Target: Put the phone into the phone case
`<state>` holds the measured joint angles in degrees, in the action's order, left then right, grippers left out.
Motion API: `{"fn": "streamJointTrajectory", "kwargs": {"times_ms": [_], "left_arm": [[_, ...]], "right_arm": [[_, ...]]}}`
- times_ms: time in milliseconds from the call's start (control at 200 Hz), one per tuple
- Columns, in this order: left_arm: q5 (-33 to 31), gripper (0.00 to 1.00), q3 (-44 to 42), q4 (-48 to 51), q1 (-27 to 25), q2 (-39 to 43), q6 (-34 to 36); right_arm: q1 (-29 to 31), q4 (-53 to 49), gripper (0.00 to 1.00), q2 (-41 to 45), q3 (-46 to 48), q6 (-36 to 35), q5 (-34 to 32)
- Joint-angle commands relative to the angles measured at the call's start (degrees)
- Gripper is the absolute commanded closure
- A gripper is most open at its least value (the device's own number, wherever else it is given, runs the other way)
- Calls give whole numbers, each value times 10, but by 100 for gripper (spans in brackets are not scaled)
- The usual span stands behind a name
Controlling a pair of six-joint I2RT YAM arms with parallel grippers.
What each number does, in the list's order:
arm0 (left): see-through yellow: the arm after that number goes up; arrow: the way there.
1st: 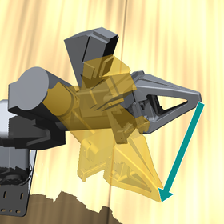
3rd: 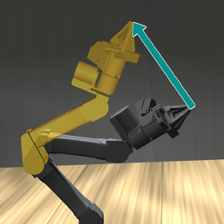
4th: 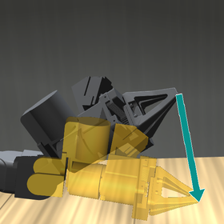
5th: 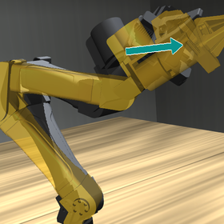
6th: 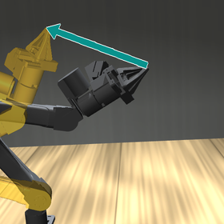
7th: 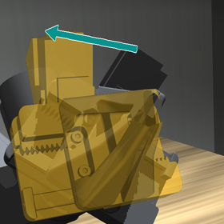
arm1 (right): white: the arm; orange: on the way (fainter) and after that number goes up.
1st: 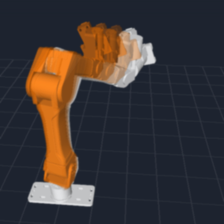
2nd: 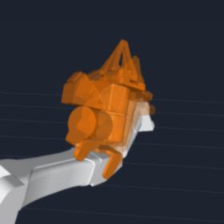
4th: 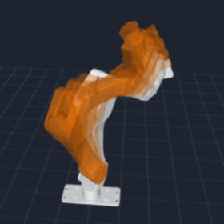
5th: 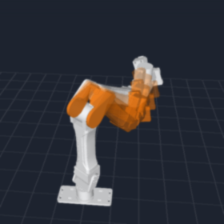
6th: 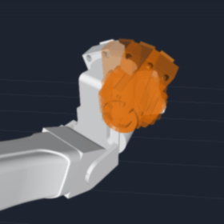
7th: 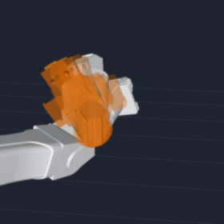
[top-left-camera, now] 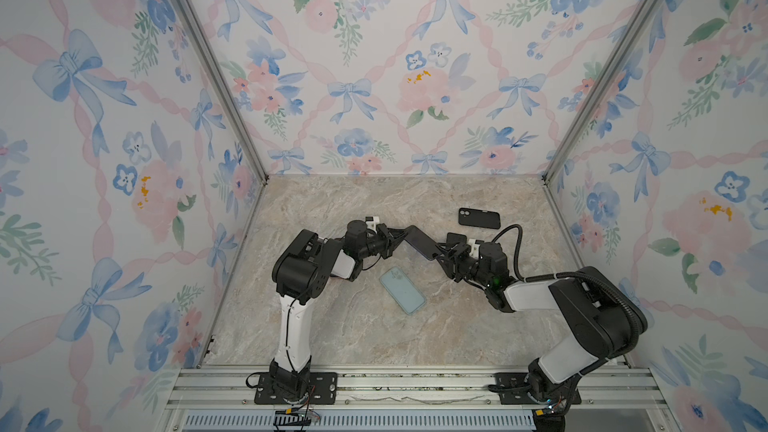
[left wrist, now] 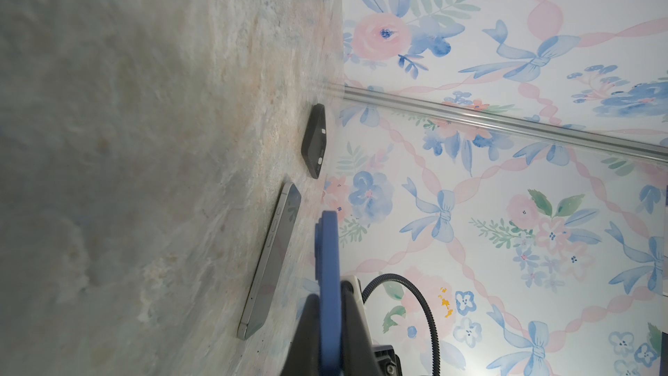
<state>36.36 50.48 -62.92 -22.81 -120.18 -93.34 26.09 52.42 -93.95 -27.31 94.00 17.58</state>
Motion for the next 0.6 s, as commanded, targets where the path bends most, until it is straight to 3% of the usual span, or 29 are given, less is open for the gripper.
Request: {"fn": "streamJointTrajectory", "kwargs": {"times_ms": [0,235,445,595], "left_arm": [[-2,91,-5,-41,-2,25,-13],[-7,91,-17,-50,-4,30,-17],[-10,86,-26,-50,-4,42,-8],[-12,74,-47,-50,-5,55,8]], "right_arm": [[7,66,53,-6,6,14,-11],[11,73,75,-5,4,14,-12],[11,64,83,-2,4,7,-14],[10,47,87,11,5,-1,-13]]}}
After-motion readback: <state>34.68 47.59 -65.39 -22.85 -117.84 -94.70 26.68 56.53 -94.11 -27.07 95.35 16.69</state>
